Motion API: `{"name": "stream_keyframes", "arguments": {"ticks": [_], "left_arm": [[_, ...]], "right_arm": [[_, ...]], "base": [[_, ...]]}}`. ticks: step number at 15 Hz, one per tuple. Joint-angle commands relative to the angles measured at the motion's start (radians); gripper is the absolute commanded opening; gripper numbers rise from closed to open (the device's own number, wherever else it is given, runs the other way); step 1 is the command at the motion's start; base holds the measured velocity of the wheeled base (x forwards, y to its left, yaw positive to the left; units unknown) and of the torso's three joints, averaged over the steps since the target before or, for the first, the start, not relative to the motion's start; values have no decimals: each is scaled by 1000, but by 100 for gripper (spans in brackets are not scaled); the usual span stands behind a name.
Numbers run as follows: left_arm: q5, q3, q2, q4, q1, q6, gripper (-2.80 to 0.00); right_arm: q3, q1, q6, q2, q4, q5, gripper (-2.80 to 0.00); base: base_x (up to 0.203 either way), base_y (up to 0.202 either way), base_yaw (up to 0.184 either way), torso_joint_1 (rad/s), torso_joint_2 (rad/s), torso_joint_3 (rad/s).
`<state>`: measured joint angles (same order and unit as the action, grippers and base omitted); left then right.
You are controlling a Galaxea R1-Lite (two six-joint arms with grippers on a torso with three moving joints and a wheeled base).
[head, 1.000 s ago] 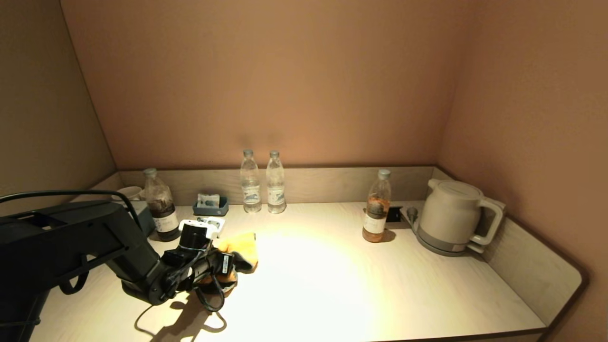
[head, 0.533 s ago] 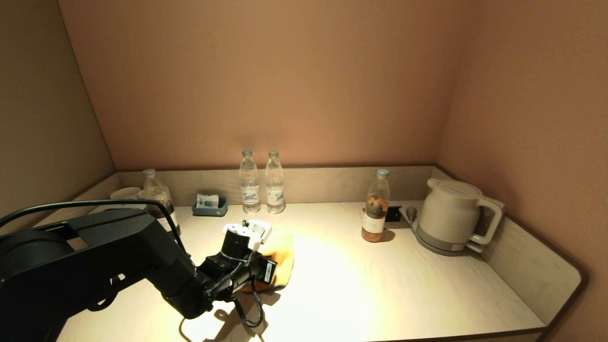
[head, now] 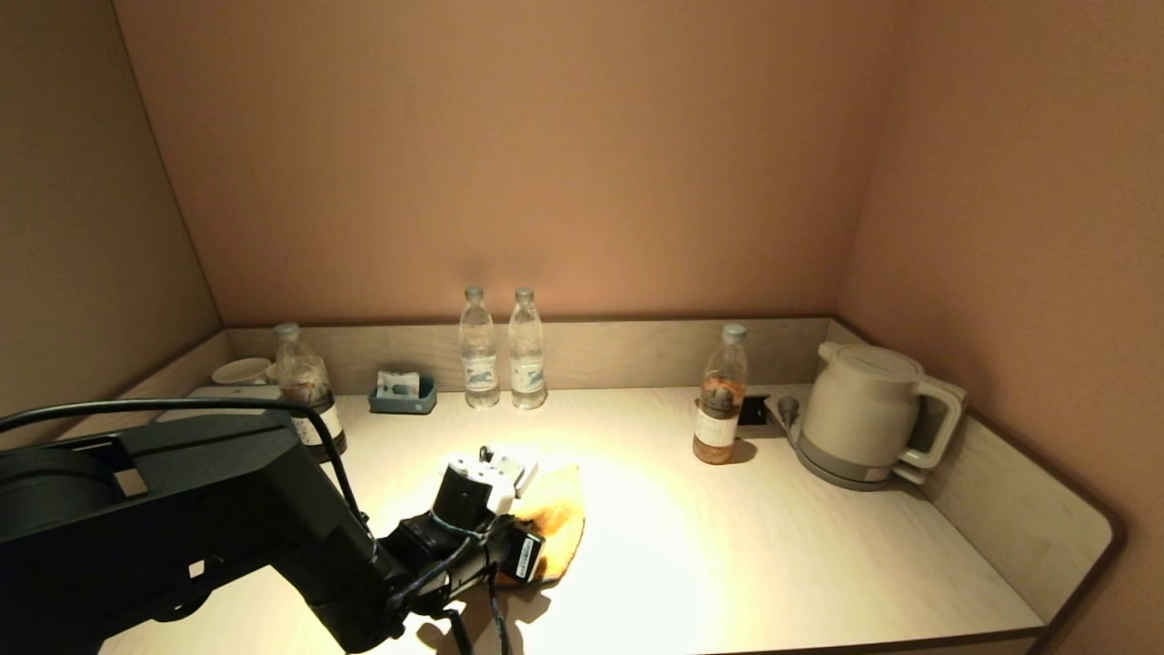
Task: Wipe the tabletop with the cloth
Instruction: Sweep the stains on the table
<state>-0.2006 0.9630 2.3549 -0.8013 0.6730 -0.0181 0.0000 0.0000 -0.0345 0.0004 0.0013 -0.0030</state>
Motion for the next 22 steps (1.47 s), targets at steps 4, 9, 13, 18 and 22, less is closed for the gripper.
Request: {"name": "stream_keyframes", "arguments": {"ticks": [4,9,13,18,22], "left_arm": [[-4,-62,-7,-39,-43,2,-280],[-6,-210,0,-113,-268,22,-280],[-6,-210,0,-113,-268,23,-280],[-13,-209,-65,-118,-432,34,-280],[-26,-196,-225,-99,-530,41,-280]], "right_arm": [[0,0,-1,0,0,0,-280],[0,0,-1,0,0,0,-280],[0,0,-1,0,0,0,-280],[0,0,-1,0,0,0,-280],[0,0,-1,0,0,0,-280]], "base": [[0,0,0,0,0,0],[0,0,0,0,0,0],[0,0,0,0,0,0],[0,0,0,0,0,0],[0,0,0,0,0,0]]}}
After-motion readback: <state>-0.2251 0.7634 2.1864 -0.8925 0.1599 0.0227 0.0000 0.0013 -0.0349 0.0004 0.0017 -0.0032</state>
